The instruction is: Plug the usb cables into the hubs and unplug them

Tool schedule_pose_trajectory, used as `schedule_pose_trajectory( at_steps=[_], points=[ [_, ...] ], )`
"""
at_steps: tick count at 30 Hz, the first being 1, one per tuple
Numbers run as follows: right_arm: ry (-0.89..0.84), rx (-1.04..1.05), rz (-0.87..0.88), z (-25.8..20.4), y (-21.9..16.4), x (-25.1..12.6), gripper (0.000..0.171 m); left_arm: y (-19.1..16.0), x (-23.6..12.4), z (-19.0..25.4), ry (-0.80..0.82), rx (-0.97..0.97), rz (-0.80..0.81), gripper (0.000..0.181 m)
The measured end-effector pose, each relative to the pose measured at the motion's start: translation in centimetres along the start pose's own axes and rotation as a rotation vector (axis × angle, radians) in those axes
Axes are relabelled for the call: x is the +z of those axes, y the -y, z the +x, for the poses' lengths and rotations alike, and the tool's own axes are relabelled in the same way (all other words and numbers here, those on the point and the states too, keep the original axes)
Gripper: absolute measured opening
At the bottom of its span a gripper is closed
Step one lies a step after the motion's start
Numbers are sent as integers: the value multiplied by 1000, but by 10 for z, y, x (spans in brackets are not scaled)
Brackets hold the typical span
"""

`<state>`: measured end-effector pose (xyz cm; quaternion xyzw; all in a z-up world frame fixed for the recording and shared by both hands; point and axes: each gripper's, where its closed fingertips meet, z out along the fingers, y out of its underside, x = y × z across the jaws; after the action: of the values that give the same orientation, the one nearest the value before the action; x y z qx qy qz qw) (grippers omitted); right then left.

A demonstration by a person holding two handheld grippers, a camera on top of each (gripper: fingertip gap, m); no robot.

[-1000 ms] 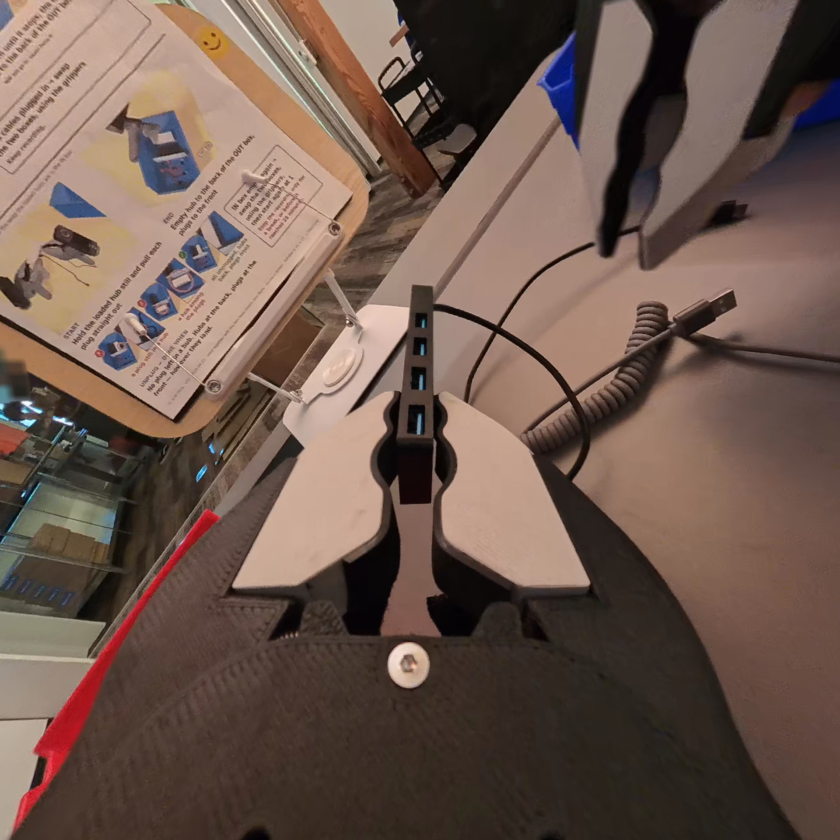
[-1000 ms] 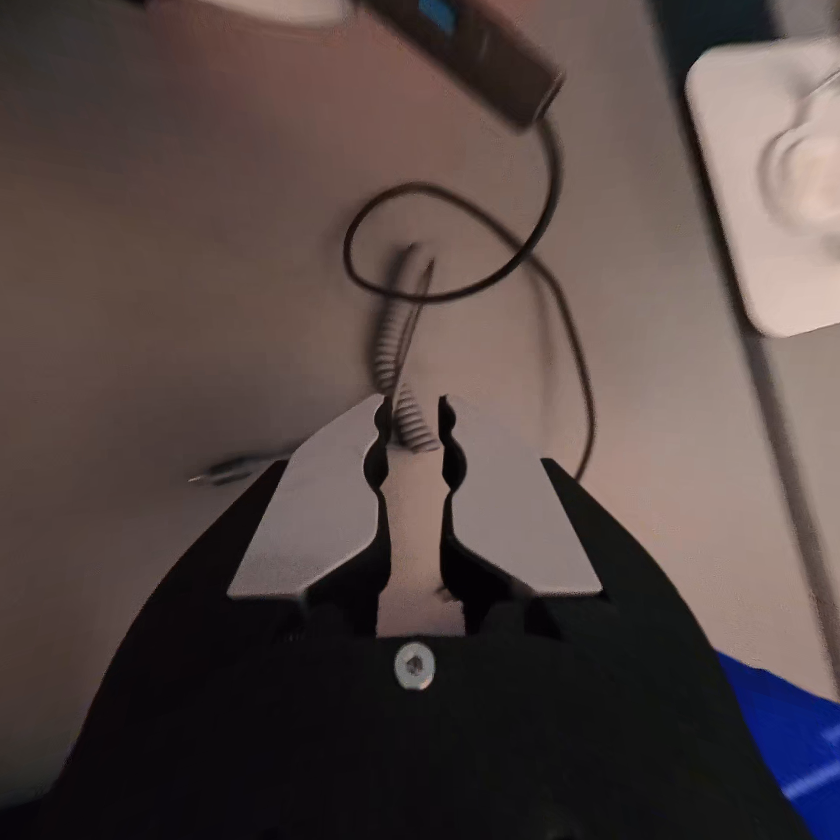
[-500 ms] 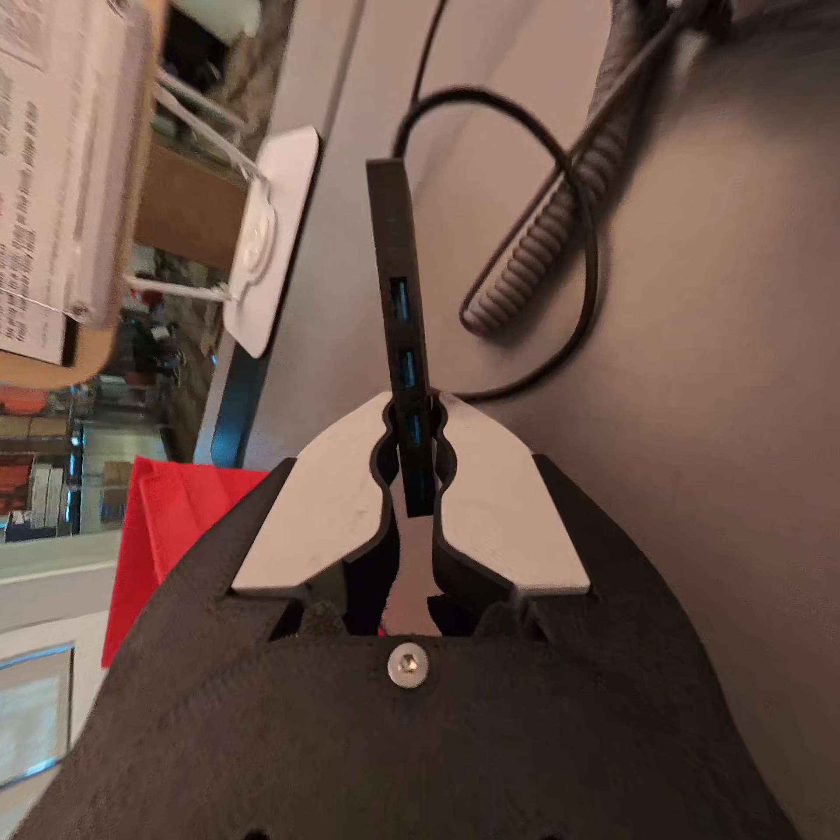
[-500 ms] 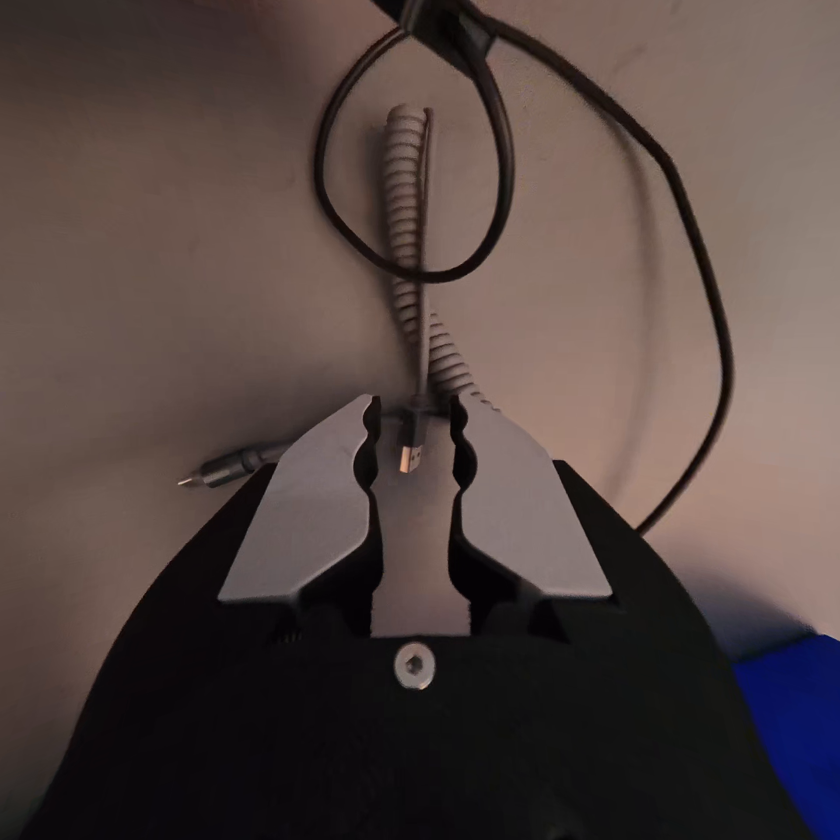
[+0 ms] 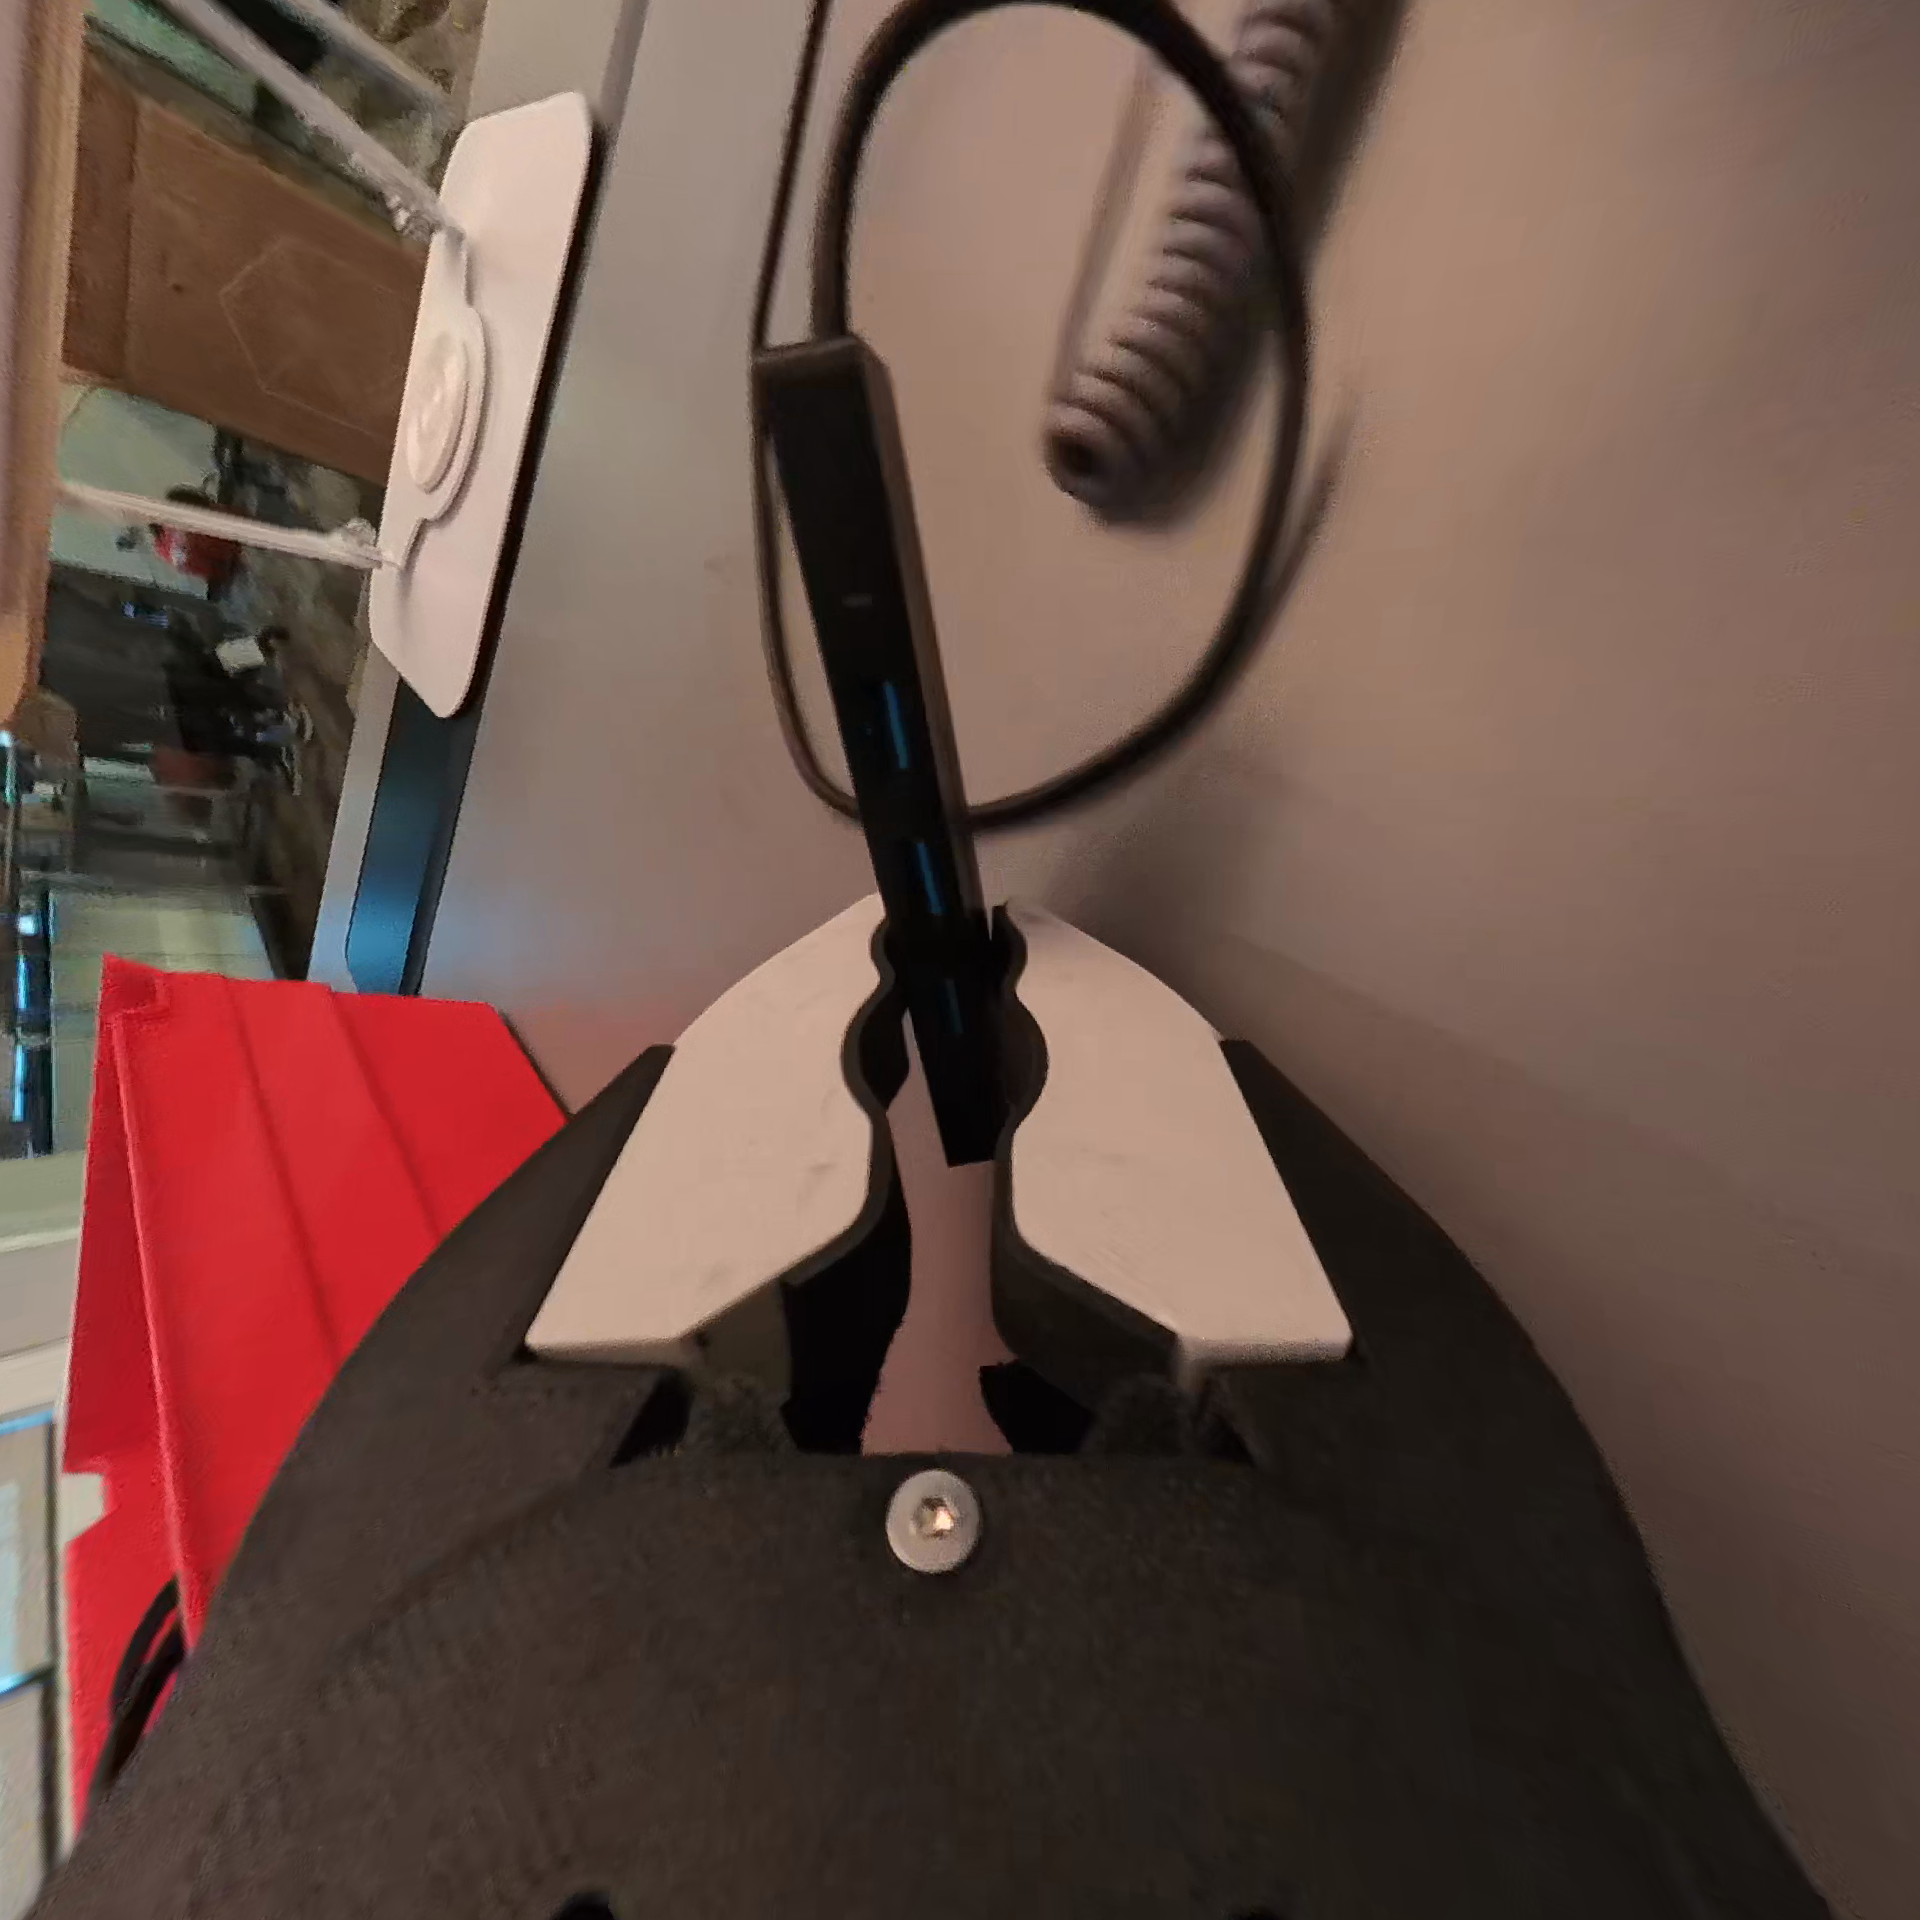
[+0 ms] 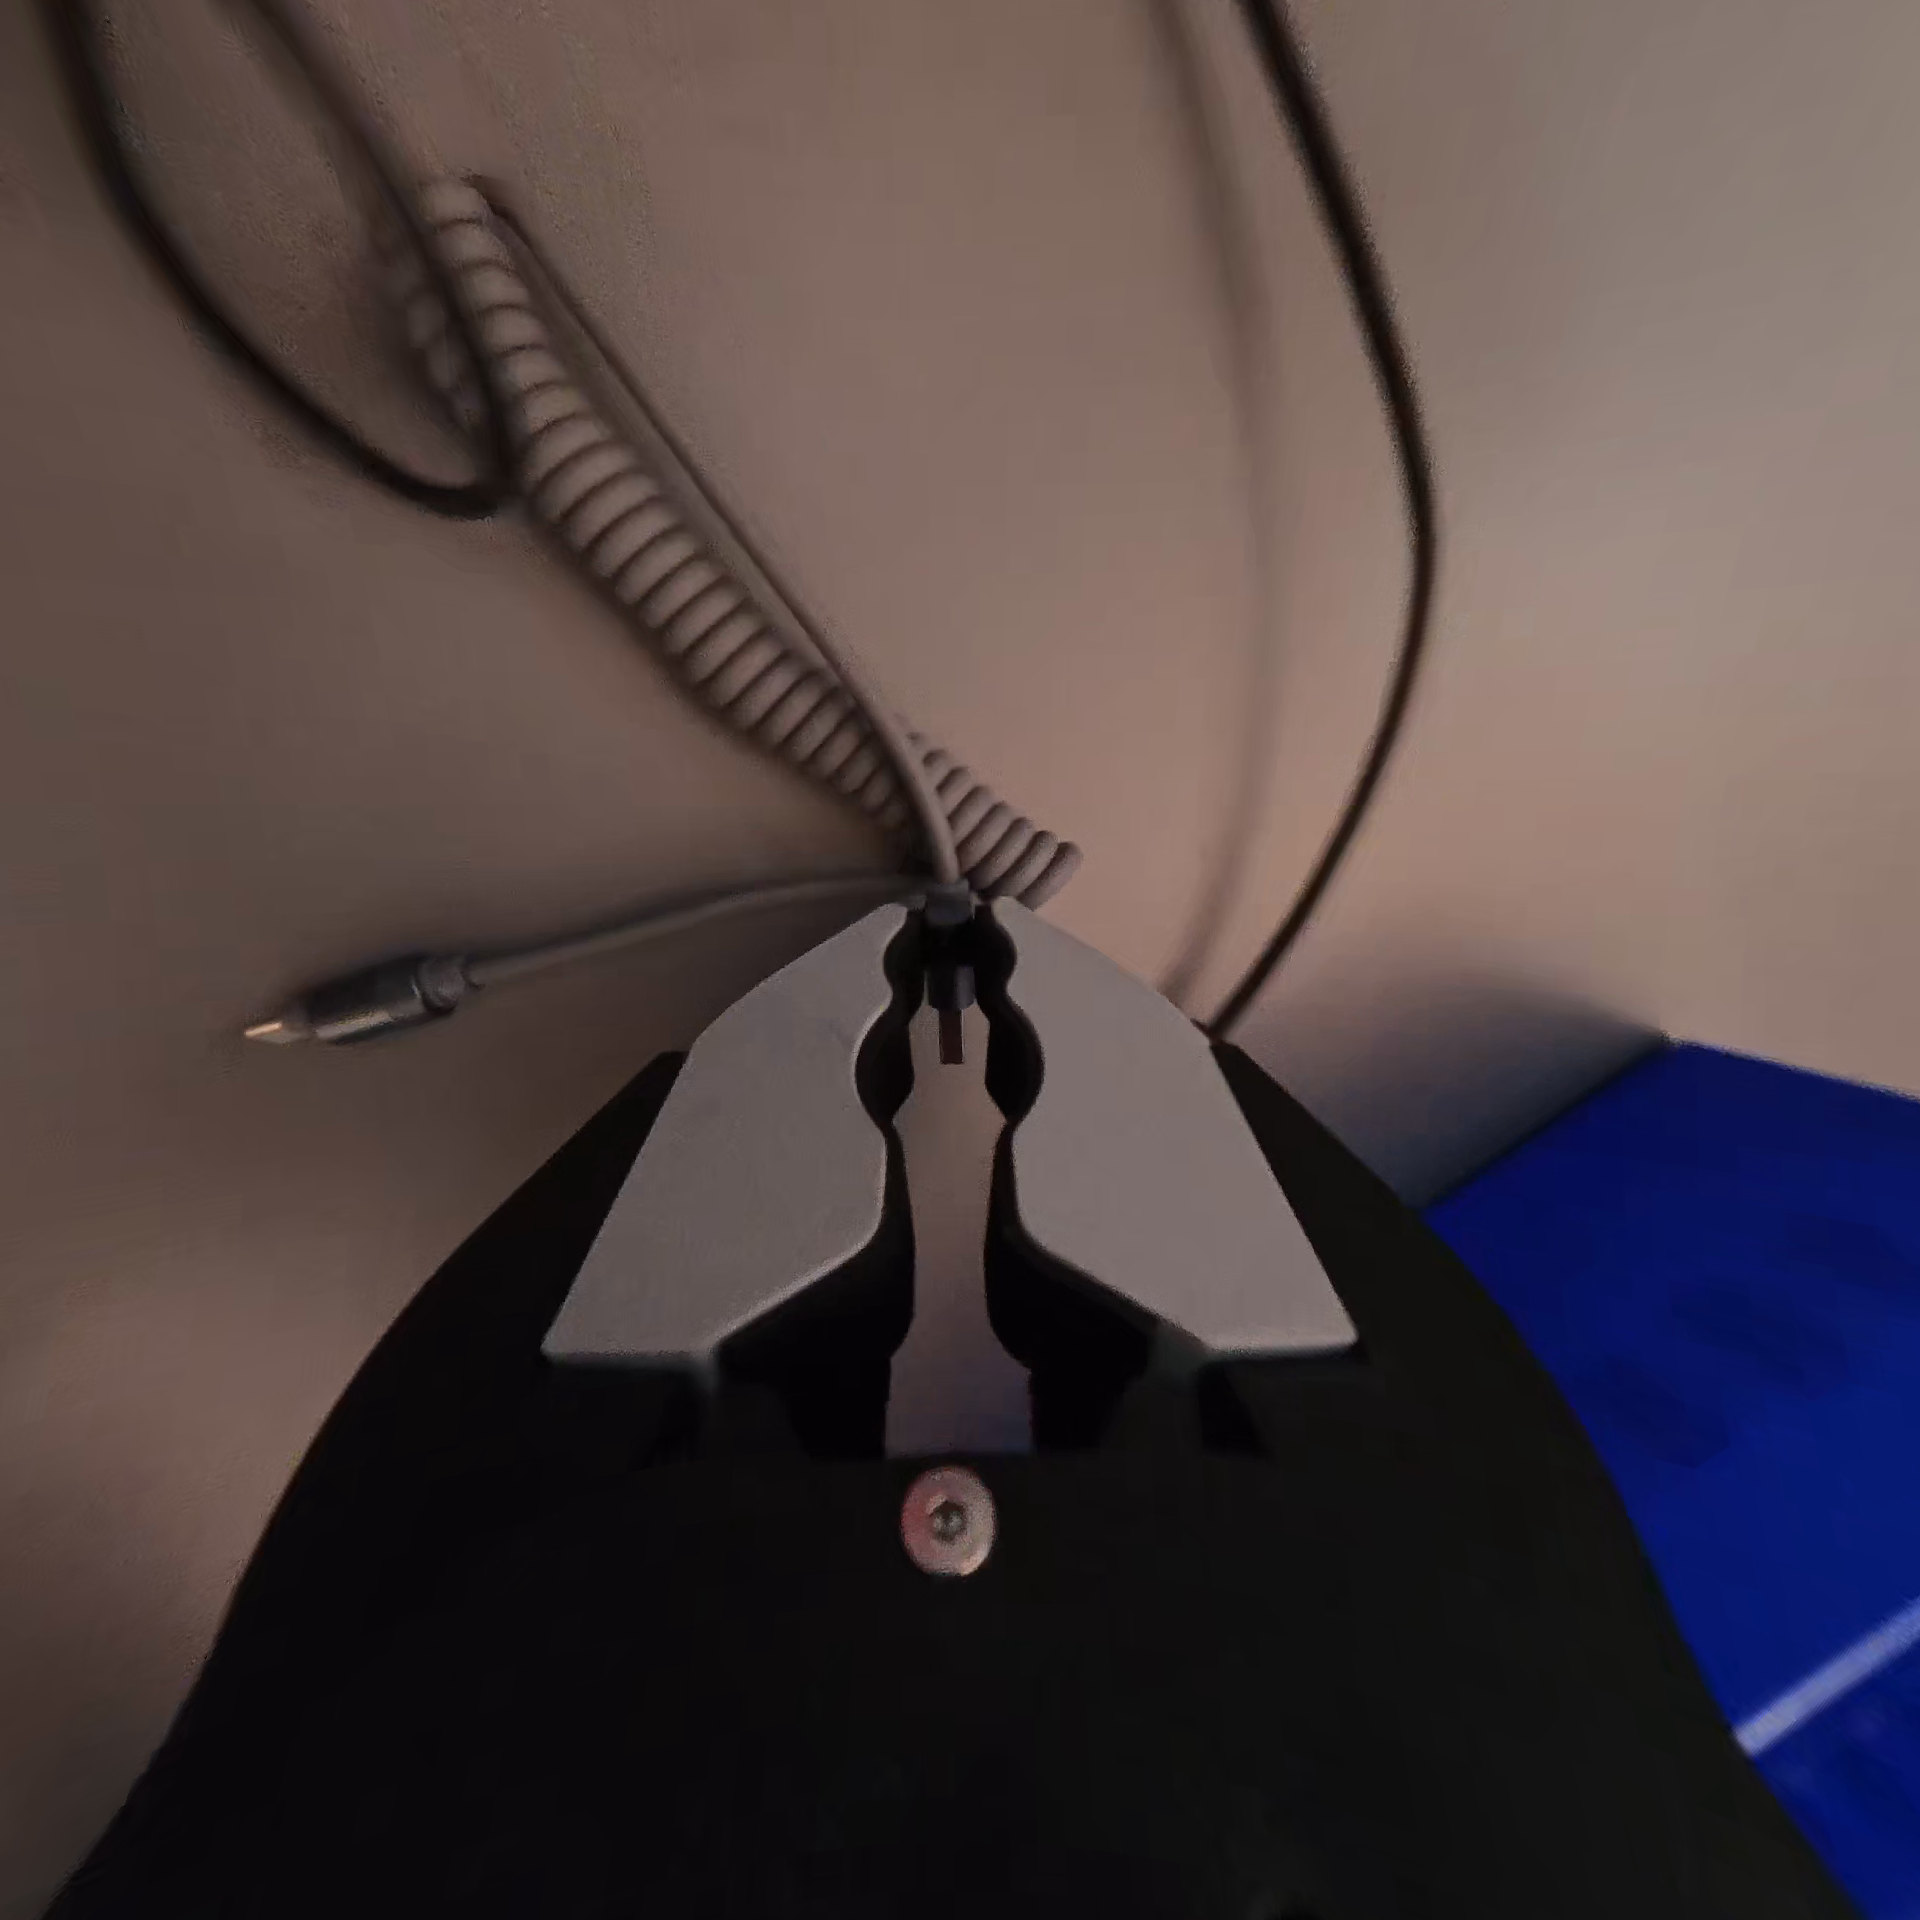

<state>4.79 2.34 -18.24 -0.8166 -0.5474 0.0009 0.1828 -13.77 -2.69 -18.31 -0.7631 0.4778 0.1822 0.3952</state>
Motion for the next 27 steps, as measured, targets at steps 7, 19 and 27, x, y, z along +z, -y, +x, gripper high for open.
schedule_pose_trajectory(
  at_steps=[7, 19, 27],
  points=[
    [3, 153, 162, 26, 19, -30, 10, 14, -23, 36, -74, 159, 69, 16],
    [28, 75, 177, 23, 26, -37, 10, 42, -62, 83, -605, -51, 81, 72],
    [25, 52, 187, 24, 28, -35, 10, 64, -63, 26, -115, 460, -41, 71]
  ],
)
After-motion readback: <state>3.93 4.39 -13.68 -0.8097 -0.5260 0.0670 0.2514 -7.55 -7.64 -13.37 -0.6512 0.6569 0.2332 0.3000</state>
